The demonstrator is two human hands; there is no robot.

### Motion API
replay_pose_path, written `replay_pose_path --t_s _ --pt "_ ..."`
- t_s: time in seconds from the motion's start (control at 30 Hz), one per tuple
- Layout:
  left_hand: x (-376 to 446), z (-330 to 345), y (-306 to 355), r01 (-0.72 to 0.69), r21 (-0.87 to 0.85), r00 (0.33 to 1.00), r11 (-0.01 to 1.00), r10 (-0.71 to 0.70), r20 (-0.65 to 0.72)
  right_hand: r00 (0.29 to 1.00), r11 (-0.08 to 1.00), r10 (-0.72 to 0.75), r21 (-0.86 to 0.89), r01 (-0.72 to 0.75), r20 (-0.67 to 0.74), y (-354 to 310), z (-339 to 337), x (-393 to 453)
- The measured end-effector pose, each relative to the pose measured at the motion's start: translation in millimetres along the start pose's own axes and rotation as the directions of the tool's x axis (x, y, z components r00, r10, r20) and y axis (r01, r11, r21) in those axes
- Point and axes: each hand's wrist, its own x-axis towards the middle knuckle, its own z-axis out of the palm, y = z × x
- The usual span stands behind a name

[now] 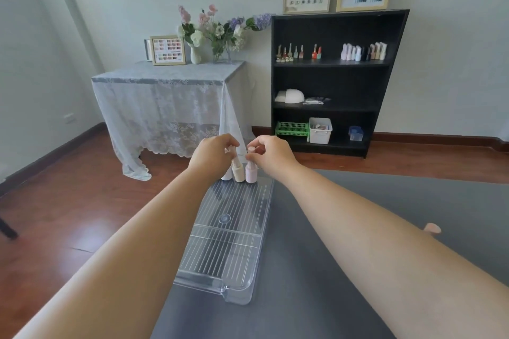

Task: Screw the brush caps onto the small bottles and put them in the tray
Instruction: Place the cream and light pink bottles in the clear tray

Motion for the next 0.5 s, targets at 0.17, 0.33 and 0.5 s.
replay_pose_path --t_s 0.17,0.33,0.5 --pt "2 0 1 -0.038 0.039 0.999 0.999 0.037 0.022 1.0 1.0 -0.013 0.006 0.013 -0.009 4 5 5" --pt "0 1 3 -0.059 0.068 0.998 0.996 0.059 0.008 1.0 1.0 -0.005 -0.001 0.005 -0.011 3 9 4" --pt "-10 -5 1 -0.051 0.052 0.999 0.997 0.051 0.003 0.999 0.999 0.035 0.011 -0.035 0.03 0 -1 -12"
